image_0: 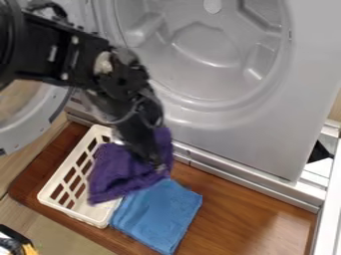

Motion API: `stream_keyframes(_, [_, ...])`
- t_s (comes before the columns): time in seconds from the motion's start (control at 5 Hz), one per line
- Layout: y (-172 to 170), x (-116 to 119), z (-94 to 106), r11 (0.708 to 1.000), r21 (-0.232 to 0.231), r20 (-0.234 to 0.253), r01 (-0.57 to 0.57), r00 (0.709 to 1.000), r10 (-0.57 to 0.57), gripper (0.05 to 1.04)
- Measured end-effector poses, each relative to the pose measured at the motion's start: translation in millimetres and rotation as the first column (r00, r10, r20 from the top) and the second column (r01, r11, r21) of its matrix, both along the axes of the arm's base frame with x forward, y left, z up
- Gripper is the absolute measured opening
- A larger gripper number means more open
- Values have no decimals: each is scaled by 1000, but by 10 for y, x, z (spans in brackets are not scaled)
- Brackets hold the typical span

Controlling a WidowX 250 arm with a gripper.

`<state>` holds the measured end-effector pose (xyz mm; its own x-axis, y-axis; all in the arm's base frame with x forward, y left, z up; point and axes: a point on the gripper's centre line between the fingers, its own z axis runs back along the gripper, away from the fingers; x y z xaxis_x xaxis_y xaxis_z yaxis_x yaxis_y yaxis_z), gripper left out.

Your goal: Put the purple cloth in the white basket

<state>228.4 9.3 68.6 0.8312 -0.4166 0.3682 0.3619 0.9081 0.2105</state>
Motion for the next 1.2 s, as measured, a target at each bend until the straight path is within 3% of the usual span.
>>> stream_keyframes(0.4, [404, -13, -228, 991, 28, -63, -129, 989, 131, 55])
stream_keyframes(0.6, [468, 5, -364, 988, 52, -96, -147, 984, 152, 55])
stream_keyframes(1.0, [468, 28, -694, 982, 40, -135, -185, 973, 189, 76])
stream_keyframes(1.2, [457, -23, -750, 963, 22, -138, -267, 954, 268, 228])
